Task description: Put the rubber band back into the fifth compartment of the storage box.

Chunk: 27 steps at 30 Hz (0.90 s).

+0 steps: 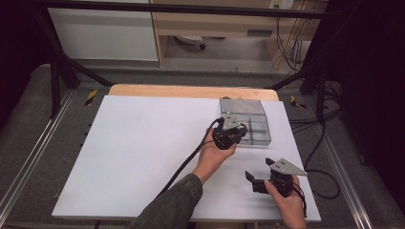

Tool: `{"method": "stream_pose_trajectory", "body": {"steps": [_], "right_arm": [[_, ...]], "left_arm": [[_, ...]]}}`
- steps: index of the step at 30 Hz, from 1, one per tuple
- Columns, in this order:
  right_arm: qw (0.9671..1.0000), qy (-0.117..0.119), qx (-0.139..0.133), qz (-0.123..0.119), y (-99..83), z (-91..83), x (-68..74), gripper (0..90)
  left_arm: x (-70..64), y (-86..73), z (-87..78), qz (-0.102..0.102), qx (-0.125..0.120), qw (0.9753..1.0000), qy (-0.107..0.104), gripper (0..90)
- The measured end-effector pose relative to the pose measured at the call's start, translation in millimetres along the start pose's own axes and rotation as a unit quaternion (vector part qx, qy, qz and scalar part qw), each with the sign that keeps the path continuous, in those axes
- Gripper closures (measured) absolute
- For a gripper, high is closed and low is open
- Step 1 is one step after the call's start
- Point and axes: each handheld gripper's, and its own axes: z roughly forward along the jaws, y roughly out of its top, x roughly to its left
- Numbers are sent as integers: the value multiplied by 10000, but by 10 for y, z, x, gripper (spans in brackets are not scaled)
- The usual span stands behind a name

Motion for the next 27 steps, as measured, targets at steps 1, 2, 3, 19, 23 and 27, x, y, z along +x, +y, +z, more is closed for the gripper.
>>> {"method": "stream_pose_trajectory", "body": {"steps": [1, 2, 3, 19, 23, 27], "right_arm": [[10000, -4, 2, 5, 0, 1, 1, 52], [10000, -6, 10, -6, -1, 1, -4, 52], [10000, -14, 1, 5, -1, 1, -8, 52], [10000, -43, 13, 13, -5, -4, -14, 52], [10000, -45, 10, -10, -5, -6, -16, 53], [10000, -48, 13, -4, -6, -8, -14, 52]], "left_arm": [[2, 0, 11, 7, 17, 10000, 5, 859], [0, -1, 22, 30, 42, 10000, 12, 859], [-3, -2, 32, 54, 69, 10000, 23, 859], [32, 12, 97, -115, 96, 9999, 85, 859], [52, -16, 142, -165, 149, 9997, 56, 859], [63, -21, 213, -227, 169, 9996, -11, 858]]}}
